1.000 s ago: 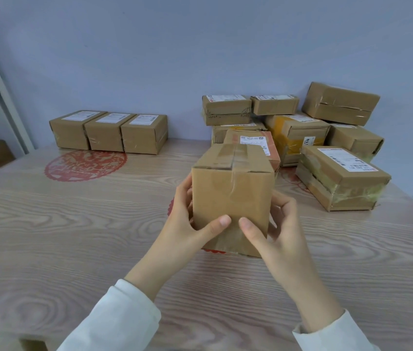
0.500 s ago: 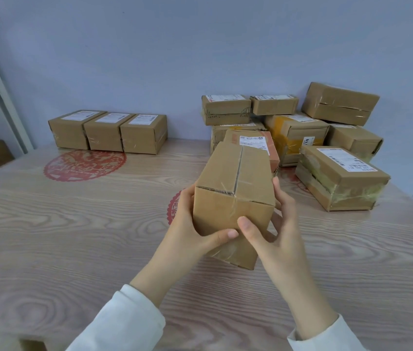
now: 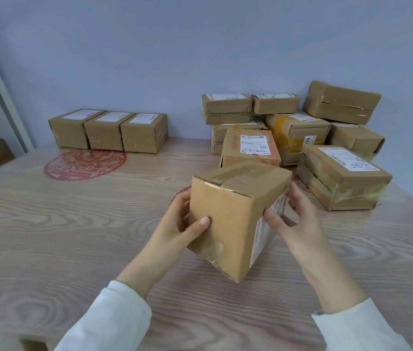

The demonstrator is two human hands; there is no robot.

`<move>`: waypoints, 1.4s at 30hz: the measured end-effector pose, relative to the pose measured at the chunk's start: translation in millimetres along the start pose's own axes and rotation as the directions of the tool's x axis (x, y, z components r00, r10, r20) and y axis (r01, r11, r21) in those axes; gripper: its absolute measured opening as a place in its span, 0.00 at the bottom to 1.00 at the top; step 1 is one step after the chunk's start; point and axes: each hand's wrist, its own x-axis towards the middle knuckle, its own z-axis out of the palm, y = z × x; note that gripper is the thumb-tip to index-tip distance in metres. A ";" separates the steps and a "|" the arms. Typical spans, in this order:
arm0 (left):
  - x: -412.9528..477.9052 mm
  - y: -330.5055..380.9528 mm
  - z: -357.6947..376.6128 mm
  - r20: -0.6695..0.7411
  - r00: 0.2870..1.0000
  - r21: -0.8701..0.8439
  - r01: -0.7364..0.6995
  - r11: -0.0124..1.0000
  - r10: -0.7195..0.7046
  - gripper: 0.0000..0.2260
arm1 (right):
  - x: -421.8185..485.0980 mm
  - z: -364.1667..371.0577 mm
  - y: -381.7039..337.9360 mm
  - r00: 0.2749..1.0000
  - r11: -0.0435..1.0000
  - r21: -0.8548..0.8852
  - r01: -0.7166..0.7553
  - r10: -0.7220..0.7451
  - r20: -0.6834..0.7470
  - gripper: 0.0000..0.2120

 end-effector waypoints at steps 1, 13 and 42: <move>-0.2 -2.5 -1.0 0.016 1.000 -0.015 0.004 1.000 -0.003 0.26 | 0.3 -2.2 -0.1 0.999 1.000 -0.008 -0.026 0.026 0.023 0.61; -3.6 -10.6 12.0 -0.002 1.000 0.086 0.007 0.996 -0.007 0.39 | -7.5 11.8 -4.1 0.992 0.994 -0.103 -0.037 0.024 -0.124 0.67; 32.6 -21.9 -30.5 0.072 0.986 0.073 0.144 0.987 -0.149 0.36 | 65.8 -18.1 46.0 0.835 0.821 0.158 -0.548 0.547 0.055 0.17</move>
